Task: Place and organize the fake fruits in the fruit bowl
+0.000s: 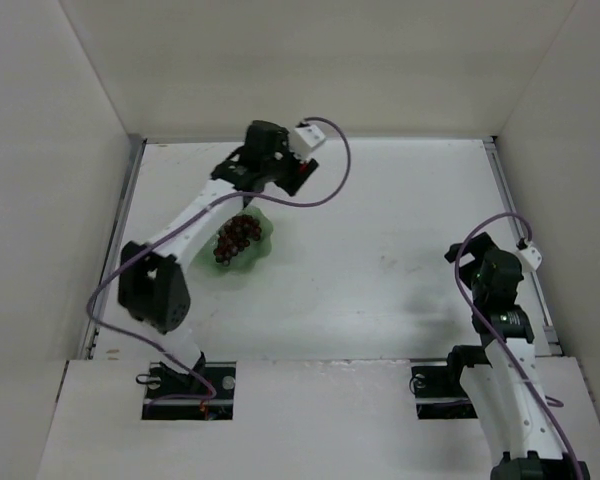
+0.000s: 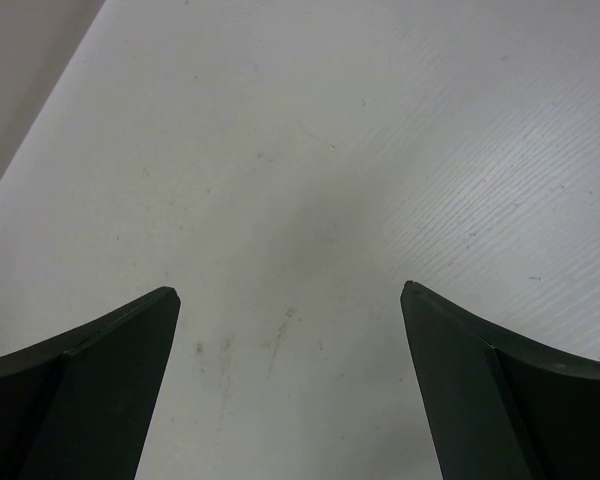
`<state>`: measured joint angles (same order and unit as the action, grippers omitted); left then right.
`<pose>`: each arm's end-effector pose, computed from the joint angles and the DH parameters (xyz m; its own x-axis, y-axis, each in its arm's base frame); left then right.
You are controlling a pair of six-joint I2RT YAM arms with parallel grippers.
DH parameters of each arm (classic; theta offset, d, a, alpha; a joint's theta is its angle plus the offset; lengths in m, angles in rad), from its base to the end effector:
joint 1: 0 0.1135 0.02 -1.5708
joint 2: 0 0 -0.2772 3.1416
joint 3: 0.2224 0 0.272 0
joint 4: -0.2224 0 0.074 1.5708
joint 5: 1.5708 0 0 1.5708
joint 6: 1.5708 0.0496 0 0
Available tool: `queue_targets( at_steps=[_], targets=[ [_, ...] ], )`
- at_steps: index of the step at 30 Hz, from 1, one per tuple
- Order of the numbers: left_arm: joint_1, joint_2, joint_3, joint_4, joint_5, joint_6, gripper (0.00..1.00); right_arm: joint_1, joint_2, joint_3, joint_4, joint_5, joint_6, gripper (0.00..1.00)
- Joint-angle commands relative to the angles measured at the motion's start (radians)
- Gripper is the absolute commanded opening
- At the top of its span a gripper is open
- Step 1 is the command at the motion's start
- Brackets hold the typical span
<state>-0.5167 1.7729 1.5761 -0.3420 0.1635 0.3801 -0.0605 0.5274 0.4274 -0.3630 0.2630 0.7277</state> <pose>0.3899 -0.2308 0.3289 -0.1884 0.5281 -0.8281 0.7310 0.6385 0.2409 0.1584 -0.0225 0.2318 -0.1396 0.6519 -0.7453 0.5135 0.6912 0.5084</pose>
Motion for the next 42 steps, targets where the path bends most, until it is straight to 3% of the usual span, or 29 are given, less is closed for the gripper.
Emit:
queue_targets(
  at_steps=[1, 4, 9, 14, 16, 19, 22, 30, 34, 38, 42],
  targets=[
    [0.112, -0.173, -0.138, -0.211, 0.005, 0.141, 0.18, 0.032, 0.032, -0.019, 0.102, 0.03, 0.039, 1.0],
    [0.223, -0.269, -0.269, -0.275, -0.002, 0.167, 0.18, 0.067, 0.084, -0.001, 0.151, 0.039, 0.039, 1.0],
    [0.419, -0.372, -0.473, -0.206, -0.033, 0.172, 0.18, 0.135, 0.163, 0.036, 0.202, 0.074, 0.029, 1.0],
    [0.459, -0.44, -0.614, -0.144, -0.044, 0.183, 0.24, 0.167, 0.186, 0.045, 0.22, 0.082, 0.036, 1.0],
    [0.468, -0.452, -0.651, -0.123, -0.053, 0.184, 0.38, 0.17, 0.172, 0.044, 0.217, 0.084, 0.038, 1.0],
    [0.481, -0.475, -0.669, -0.109, -0.052, 0.175, 0.78, 0.17, 0.138, 0.034, 0.202, 0.091, 0.036, 1.0],
    [0.487, -0.512, -0.648, -0.104, -0.054, 0.175, 1.0, 0.17, 0.105, 0.027, 0.179, 0.096, 0.038, 1.0],
    [0.539, -0.607, -0.485, -0.115, -0.082, 0.177, 1.0, 0.176, 0.074, 0.005, 0.157, 0.111, 0.035, 1.0],
    [0.583, -0.702, -0.542, -0.034, -0.12, 0.168, 1.0, 0.176, 0.091, 0.004, 0.153, 0.108, 0.006, 1.0],
    [0.767, -0.793, -0.642, -0.118, -0.116, 0.209, 1.0, 0.176, 0.062, -0.006, 0.141, 0.099, -0.019, 1.0],
    [1.054, -0.849, -0.691, -0.283, -0.058, 0.272, 1.0, 0.129, 0.063, -0.004, 0.147, 0.078, -0.05, 1.0]
  ],
)
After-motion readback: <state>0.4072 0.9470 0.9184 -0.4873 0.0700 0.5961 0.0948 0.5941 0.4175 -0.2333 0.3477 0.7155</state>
